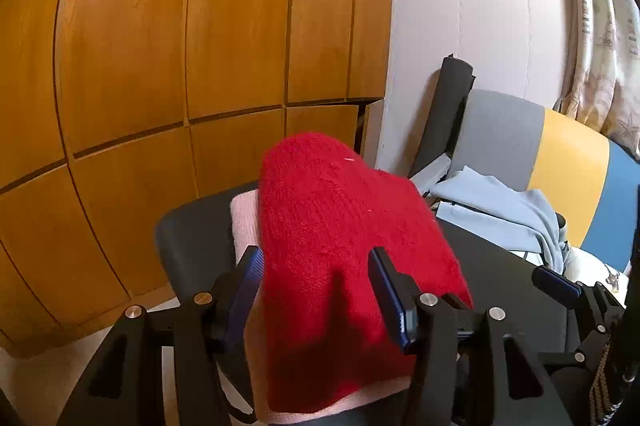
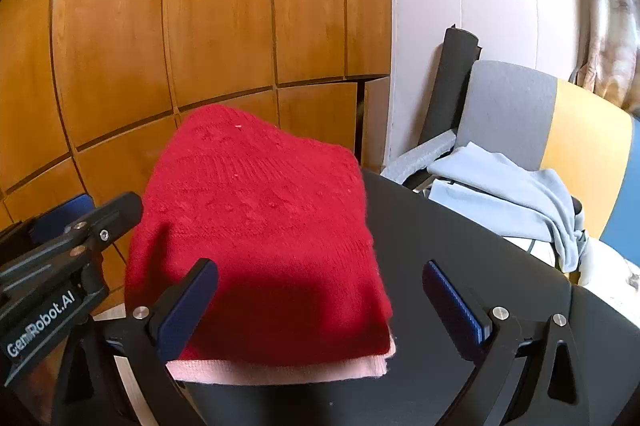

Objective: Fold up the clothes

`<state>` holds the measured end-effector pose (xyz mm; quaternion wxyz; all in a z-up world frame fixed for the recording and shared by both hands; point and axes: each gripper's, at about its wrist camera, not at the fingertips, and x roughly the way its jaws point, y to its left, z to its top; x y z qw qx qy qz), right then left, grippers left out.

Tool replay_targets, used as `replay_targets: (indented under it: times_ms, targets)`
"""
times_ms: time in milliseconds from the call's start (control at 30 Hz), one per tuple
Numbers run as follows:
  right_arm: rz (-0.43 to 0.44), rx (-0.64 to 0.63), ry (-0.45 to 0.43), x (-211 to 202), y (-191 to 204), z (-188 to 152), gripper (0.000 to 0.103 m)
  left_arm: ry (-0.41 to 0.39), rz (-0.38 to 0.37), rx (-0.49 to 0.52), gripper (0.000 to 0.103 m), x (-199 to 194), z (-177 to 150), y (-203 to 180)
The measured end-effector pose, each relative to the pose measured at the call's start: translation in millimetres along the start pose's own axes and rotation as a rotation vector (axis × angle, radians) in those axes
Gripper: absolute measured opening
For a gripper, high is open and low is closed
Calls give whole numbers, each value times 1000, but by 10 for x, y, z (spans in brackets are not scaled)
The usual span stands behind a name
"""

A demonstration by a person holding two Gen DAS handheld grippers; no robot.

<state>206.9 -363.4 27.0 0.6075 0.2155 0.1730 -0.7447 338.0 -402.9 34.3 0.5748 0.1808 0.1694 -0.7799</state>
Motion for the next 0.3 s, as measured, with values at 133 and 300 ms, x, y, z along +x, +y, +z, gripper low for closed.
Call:
replay_targets:
  times_ms: [133,300]
  targets:
    - [3,4,12,15,-16,-34,103,12,-12,11,53,9,-26,-32]
    - [5,10,20,18,-55,-57,103,45,-31,28,53,49,-37,-90]
